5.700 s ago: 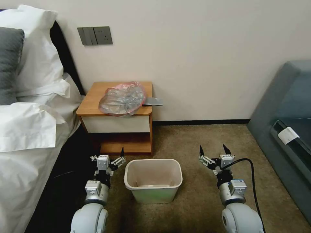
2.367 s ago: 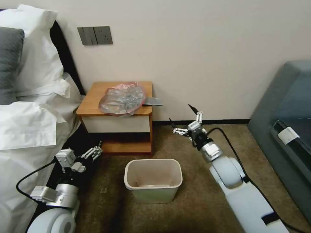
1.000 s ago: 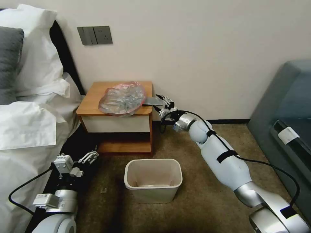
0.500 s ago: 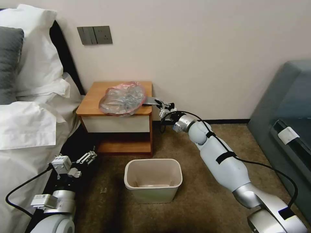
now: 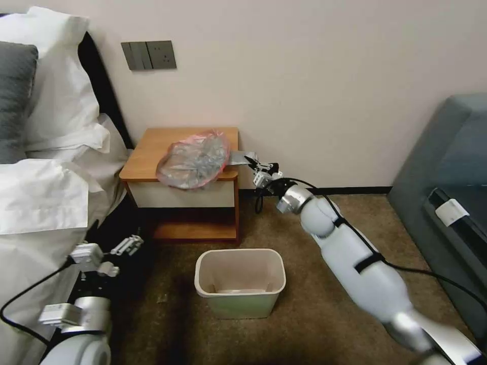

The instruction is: Pick up the garbage bag from the table and place it over the trash can.

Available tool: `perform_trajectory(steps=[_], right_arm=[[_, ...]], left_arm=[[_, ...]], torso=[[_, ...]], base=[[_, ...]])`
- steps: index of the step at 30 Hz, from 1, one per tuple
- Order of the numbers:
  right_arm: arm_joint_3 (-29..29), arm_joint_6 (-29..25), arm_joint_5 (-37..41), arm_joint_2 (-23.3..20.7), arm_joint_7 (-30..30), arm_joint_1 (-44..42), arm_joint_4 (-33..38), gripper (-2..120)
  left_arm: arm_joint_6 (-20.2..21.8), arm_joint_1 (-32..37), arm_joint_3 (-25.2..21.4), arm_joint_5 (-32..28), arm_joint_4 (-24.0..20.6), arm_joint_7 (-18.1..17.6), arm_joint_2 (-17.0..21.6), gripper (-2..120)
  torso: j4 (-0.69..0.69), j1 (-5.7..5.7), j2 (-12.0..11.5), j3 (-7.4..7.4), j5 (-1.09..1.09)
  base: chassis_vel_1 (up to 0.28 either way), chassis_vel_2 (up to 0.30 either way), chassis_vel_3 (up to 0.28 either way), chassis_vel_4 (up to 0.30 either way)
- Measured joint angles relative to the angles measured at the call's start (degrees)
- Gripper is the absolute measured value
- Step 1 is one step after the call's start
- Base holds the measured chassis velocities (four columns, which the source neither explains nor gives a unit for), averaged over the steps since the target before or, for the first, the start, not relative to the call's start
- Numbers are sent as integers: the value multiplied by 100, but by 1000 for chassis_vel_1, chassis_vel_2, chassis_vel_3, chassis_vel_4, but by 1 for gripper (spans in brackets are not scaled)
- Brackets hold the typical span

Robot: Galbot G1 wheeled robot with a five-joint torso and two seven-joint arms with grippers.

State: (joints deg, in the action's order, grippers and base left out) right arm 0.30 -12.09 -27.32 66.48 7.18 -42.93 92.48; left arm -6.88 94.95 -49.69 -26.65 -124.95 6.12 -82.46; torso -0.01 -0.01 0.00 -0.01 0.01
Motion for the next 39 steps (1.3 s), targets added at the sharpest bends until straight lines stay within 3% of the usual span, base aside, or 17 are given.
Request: perform_trajectory(steps=[6, 15, 25, 33, 39], right_arm=[[191, 164, 136, -533, -24, -1456, 1348, 0], [538, -265, -268, -775, 33, -2823, 1778, 0], [419, -536, -497, -1069, 67, -3173, 1689, 0], [328, -316, -131, -1376, 168, -3198, 1810, 0], [343, -87, 608, -1736, 544, -3206, 1885, 18]], left_arm=[[62, -129, -90, -191, -56, -94, -30, 99], [72, -173, -14, -151, 103, -138, -101, 99], [80, -138, 21, -112, 81, -162, -125, 99], [75, -112, 60, -47, 59, -167, -143, 99], [88, -143, 133, 38, 84, -182, -141, 99]], torso=[[0, 0, 0, 0, 0], [0, 0, 0, 0, 0], [1, 0, 0, 0, 0], [1, 0, 0, 0, 0], [1, 0, 0, 1, 0]], base=[[0, 0, 0, 0], [0, 0, 0, 0], [0, 0, 0, 0], [0, 0, 0, 0], [0, 0, 0, 0]])
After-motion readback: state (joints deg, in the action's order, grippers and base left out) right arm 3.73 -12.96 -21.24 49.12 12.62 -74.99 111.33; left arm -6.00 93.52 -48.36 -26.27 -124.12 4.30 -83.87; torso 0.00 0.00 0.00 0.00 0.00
